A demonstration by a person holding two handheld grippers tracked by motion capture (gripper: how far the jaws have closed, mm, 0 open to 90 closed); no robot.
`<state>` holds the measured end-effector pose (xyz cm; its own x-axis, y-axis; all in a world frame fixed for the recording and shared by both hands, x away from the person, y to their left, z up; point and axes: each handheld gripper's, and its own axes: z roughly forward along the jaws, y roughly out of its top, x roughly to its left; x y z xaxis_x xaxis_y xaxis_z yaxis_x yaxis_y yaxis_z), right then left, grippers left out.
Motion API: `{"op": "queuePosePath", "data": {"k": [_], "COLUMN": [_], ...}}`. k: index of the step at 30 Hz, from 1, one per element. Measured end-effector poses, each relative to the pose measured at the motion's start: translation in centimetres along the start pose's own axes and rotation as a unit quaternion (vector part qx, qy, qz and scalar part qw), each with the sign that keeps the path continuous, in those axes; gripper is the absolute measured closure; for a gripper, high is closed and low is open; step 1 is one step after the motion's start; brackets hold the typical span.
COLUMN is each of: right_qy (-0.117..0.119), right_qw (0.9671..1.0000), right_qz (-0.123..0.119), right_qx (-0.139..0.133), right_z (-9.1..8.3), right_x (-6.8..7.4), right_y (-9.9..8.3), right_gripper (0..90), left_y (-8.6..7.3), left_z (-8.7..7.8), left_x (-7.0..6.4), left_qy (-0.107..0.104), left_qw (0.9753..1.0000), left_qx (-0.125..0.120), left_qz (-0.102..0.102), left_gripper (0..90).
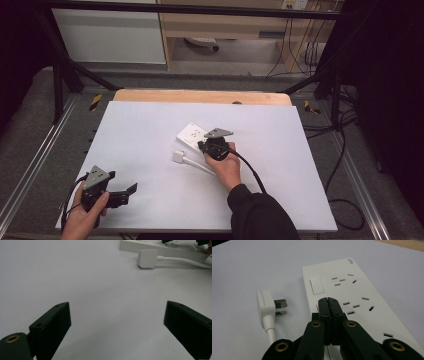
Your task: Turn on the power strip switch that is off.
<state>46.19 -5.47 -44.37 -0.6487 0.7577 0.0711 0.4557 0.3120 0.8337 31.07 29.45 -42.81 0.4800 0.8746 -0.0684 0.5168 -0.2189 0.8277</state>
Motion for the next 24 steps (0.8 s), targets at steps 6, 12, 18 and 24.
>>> {"op": "queuePosePath", "data": {"k": [6,12,18,24], "right_qy": [0.000,0.002,0.003,0.002], "right_qw": [1.0000,1.0000,1.0000,1.0000], "right_qz": [-0.001,-0.005,-0.005,-0.006], "right_qx": [-0.001,-0.002,-0.002,-0.001], "right_z": [0.01,0.02,0.03,0.05], "right_x": [0.01,0.06,0.05,0.09], "right_y": [-0.01,-0.06,-0.06,-0.02], "right_gripper": [90.0,90.0,90.0,90.0], "left_y": [0.00,-0.01,-0.01,0.00], "left_z": [0.03,0.03,0.03,0.05], "left_x": [-0.02,-0.01,-0.01,-0.05], "left_qy": [0.000,0.000,0.000,0.000], "left_qw": [1.0000,1.0000,1.0000,1.0000], "left_qx": [-0.001,0.001,0.001,0.000], "left_qz": [-0.001,0.000,0.000,0.000], "left_gripper": [7.4,7.4,7.4,7.4]}}
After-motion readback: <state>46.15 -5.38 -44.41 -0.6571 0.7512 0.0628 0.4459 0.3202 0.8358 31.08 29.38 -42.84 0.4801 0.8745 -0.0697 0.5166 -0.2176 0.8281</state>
